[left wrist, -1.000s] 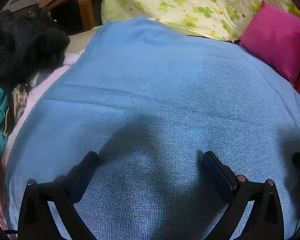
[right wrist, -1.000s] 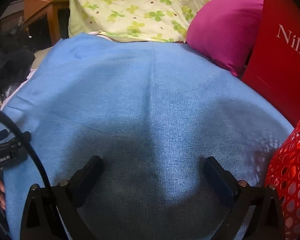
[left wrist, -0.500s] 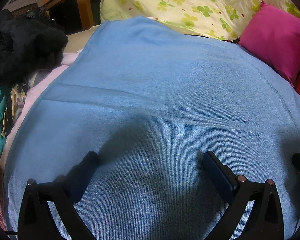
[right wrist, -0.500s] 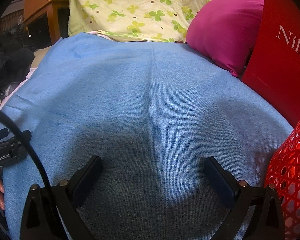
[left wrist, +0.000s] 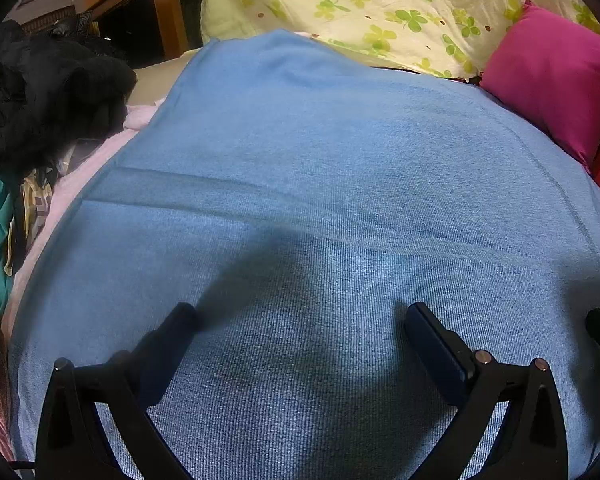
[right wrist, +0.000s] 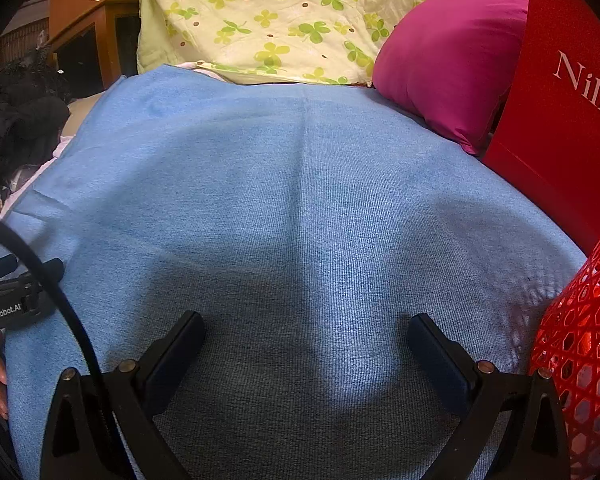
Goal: Collect trash
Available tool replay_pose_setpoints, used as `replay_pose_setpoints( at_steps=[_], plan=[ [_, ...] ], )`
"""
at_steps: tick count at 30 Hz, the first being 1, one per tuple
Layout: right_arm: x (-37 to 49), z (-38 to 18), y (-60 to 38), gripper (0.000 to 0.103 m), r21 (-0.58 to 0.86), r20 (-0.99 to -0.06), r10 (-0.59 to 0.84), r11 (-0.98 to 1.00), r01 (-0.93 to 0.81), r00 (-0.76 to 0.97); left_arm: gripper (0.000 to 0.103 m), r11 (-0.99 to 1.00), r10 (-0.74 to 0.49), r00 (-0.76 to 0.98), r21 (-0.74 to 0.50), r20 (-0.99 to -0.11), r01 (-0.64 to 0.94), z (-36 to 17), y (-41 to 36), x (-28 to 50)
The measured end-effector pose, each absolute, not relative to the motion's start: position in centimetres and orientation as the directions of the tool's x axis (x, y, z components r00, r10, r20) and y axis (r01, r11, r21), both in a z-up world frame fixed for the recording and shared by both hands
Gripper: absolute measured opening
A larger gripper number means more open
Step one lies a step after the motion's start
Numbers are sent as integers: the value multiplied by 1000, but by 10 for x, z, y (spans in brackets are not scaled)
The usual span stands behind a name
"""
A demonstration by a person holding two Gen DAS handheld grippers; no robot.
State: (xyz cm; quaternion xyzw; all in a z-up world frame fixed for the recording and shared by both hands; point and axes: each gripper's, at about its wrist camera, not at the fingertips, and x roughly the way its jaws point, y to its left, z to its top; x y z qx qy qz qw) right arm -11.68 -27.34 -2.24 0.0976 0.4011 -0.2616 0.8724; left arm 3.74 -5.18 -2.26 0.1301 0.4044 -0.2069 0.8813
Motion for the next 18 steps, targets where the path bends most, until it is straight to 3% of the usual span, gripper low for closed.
replay_pose_setpoints(
  at_steps=[18],
  plan=[
    [-116,-23,-273,103,-40,-751,-379,844,535,541,103,884,-253,588,63,-768,464,-23,-51,38]
  ],
)
